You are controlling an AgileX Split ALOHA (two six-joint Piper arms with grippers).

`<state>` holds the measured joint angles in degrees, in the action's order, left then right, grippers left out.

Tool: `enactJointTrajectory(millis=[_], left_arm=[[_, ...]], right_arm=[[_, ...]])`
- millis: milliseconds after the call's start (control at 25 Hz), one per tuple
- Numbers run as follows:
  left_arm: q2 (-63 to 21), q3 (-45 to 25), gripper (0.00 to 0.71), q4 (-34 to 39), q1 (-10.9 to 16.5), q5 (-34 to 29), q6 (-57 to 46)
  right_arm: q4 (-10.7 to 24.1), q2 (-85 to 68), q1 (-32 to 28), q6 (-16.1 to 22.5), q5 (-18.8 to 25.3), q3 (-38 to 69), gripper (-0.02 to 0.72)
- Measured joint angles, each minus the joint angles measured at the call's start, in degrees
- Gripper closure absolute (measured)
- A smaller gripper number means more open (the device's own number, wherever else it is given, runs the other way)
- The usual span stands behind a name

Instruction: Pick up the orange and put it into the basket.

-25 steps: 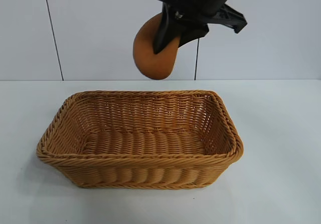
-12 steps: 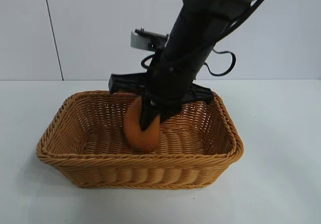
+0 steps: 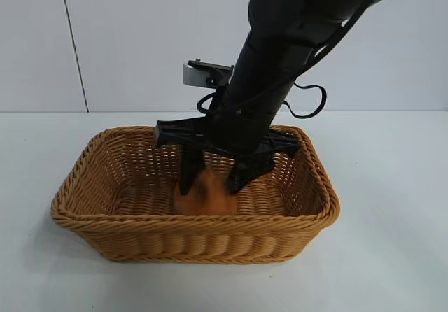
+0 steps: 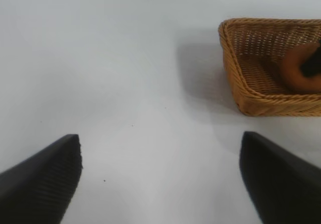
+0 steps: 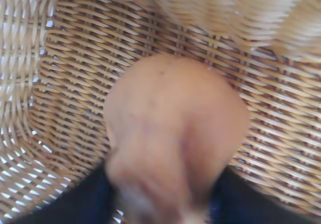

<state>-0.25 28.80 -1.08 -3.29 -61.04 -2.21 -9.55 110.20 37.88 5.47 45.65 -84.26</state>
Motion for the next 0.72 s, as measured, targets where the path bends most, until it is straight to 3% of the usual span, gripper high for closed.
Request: enactJointTrajectory(millis=[200,320,440,720], left_arm=[[0.0,0.0,0.098,0.0,0.0,-0.05,0.0],[0.0,0.0,0.098,0.0,0.0,-0.05,0.0],[0.0,0.0,0.098,0.0,0.0,-0.05,0.0],[0.0,0.0,0.098,0.0,0.0,-0.05,0.0]], right_arm=[[4.6,-0.51,0.0,0.68,15.37,-12.46,0.01],[9.17,-0.58,0.0,3.17,21.73,-17.06,0.01],[13.15,-0.74,-0.22,4.29,23.34,-18.53,0.01],[14.55,-0.51,-8.91,3.81,23.64,-18.64,0.01]])
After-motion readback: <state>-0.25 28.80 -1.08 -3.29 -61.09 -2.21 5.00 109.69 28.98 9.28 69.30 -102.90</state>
